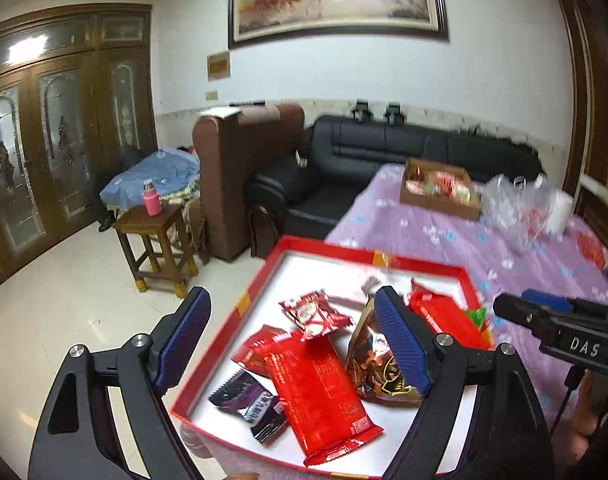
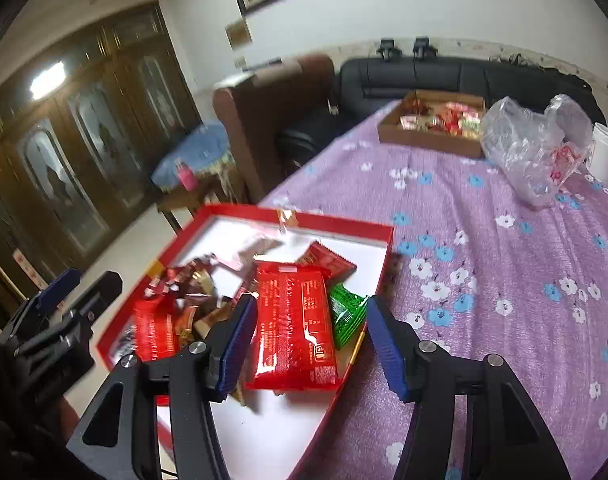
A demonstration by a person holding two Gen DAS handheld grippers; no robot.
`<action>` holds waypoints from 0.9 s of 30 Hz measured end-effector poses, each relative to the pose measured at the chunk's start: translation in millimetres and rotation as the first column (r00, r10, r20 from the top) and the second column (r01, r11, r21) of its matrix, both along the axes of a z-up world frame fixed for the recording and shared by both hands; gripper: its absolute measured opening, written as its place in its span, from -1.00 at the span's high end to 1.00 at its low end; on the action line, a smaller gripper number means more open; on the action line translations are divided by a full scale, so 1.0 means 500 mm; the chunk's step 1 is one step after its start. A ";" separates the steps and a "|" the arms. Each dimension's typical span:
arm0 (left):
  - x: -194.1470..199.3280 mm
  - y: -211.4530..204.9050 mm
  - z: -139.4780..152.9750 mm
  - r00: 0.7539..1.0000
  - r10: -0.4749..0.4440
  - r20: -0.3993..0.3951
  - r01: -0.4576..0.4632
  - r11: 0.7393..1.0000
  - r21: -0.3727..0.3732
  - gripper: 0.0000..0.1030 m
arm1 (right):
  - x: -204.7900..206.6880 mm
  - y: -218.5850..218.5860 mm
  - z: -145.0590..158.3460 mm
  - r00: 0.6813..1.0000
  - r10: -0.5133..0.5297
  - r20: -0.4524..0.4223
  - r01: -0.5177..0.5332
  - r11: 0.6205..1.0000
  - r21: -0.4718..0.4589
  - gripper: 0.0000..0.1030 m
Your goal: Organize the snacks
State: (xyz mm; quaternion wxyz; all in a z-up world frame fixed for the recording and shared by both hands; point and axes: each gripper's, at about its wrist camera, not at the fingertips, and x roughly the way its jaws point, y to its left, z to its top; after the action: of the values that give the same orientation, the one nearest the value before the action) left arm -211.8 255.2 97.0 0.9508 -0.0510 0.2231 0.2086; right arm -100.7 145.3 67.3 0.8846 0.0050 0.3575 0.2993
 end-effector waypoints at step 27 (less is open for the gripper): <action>-0.029 -0.055 0.027 0.994 0.091 -0.056 -0.085 0.991 0.105 -1.00 | -0.101 -0.016 0.012 0.992 0.103 0.079 -0.107 0.992 0.059 -0.19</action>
State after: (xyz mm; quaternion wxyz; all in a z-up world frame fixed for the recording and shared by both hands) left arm -226.4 227.5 110.6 0.9348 -0.0055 0.2385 0.2631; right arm -151.0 137.4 73.2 0.8800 0.0027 0.3137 0.3565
